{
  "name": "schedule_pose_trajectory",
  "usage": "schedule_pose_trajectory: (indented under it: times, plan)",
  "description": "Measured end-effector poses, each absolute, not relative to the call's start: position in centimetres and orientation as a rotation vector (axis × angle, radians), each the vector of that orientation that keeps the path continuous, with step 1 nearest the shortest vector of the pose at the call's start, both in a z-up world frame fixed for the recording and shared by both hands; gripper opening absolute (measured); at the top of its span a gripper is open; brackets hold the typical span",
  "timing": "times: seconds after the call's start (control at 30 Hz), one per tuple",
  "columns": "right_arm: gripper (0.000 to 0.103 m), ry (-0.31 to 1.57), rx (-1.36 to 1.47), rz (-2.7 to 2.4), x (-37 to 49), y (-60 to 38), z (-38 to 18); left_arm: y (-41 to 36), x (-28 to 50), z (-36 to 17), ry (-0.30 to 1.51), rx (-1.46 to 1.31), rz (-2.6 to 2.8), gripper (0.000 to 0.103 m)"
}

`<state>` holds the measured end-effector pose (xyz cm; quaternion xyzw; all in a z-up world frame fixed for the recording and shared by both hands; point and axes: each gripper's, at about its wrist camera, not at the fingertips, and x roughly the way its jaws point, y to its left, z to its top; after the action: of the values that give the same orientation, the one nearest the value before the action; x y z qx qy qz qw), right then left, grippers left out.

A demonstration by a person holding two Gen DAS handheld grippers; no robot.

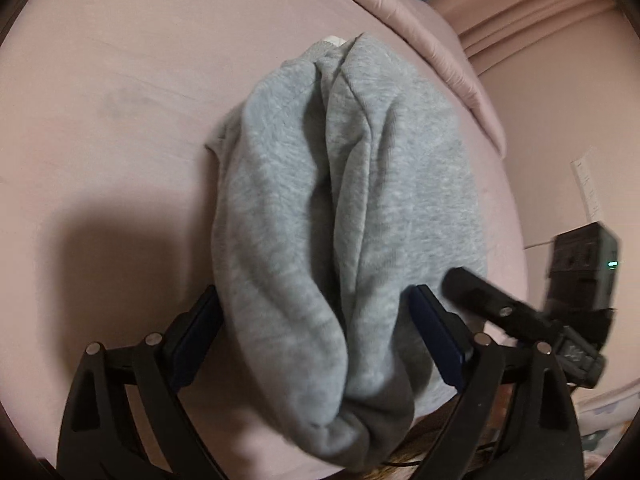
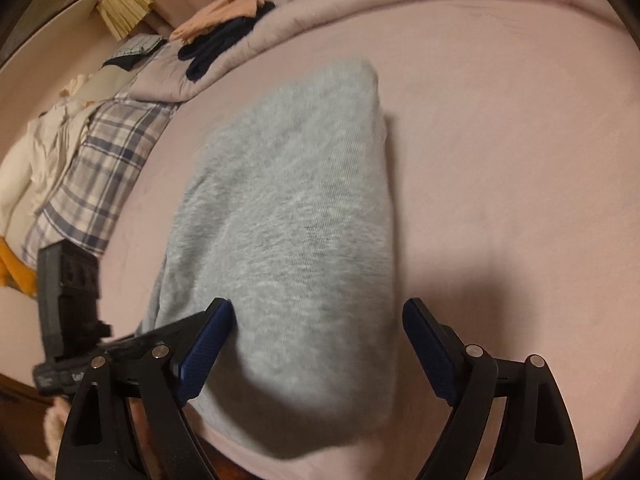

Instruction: Fold small clothes

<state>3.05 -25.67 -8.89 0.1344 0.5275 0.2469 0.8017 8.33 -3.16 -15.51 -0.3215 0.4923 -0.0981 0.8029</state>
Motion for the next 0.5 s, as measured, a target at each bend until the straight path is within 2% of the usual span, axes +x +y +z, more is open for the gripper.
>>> schedule_pose_trajectory:
  times: [0.03,0.1,0.13,0.2,0.23,0.3,0.4,0.5]
  plan:
    - [0.087,1.144,0.309,0.544,3.3,-25.6,-9.3,-3.1,8.5,-15.8,1.048,-0.718,-0.234,0.085]
    - [0.087,1.155,0.349,0.574,3.5,-25.4,-9.9,-2.9,8.3,-16.1,1.046,-0.788,-0.273,0.067]
    - [0.087,1.158,0.360,0.584,3.6,-25.3,-10.2,-2.8,8.3,-16.3,1.045,-0.814,-0.280,0.065]
    - [0.081,1.177,0.409,0.609,3.9,-25.3,-10.9,-2.6,7.9,-16.4,1.032,-0.819,-0.290,0.051]
    - [0.079,1.180,0.420,0.616,3.9,-25.3,-10.9,-2.7,7.8,-16.1,1.018,-0.815,-0.294,0.048]
    - [0.065,1.169,0.426,0.632,3.6,-25.4,-10.6,-3.4,7.6,-14.9,0.998,-0.762,-0.281,0.040]
    - [0.051,1.134,0.410,0.633,3.1,-25.4,-9.3,-5.3,7.9,-12.8,0.964,-0.664,-0.247,0.037]
    - [0.047,1.086,0.377,0.616,2.9,-25.2,-7.5,-7.2,8.0,-10.2,0.916,-0.565,-0.233,0.037]
